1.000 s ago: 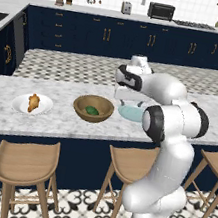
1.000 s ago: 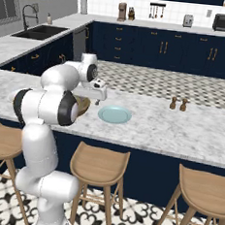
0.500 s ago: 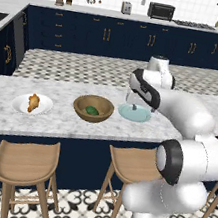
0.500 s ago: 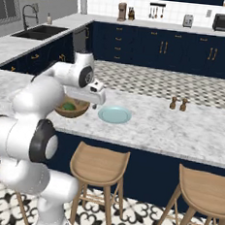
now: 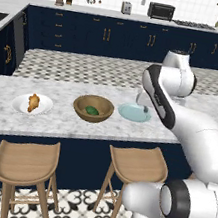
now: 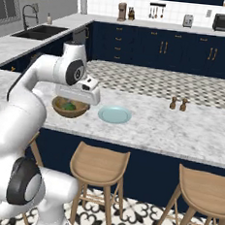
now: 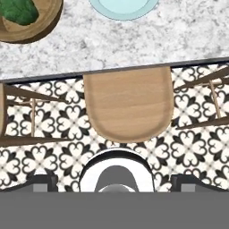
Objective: Pick the chicken drumstick and broccoli from their plates and place them in the bowl. Then put the bowl in the fridge.
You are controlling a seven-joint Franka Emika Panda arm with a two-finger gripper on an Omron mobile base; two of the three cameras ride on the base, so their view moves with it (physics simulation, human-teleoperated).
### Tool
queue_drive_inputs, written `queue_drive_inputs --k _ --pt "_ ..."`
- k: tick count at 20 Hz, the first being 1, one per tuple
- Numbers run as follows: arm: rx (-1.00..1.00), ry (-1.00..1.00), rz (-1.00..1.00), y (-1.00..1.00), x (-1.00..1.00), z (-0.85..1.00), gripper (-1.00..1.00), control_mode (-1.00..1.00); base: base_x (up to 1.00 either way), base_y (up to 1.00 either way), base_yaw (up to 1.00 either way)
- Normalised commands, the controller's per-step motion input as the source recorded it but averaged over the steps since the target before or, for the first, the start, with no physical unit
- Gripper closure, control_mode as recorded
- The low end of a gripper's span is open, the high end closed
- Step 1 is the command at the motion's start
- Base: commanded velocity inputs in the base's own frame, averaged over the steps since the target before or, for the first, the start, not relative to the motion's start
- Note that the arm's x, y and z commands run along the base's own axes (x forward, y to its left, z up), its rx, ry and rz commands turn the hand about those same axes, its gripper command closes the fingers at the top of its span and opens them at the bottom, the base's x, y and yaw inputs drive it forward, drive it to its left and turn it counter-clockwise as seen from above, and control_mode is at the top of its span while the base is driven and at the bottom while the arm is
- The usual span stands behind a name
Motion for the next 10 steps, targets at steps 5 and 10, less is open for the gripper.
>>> queue_drive_inputs --k 5,10 --pt "0.0 -0.03 0.02 0.0 -0.44 0.26 -1.0 -1.0 0.0 0.0 0.0" --pt "0.0 -0.03 0.0 0.0 -0.4 0.06 -1.0 -1.0 0.0 0.0 0.0"
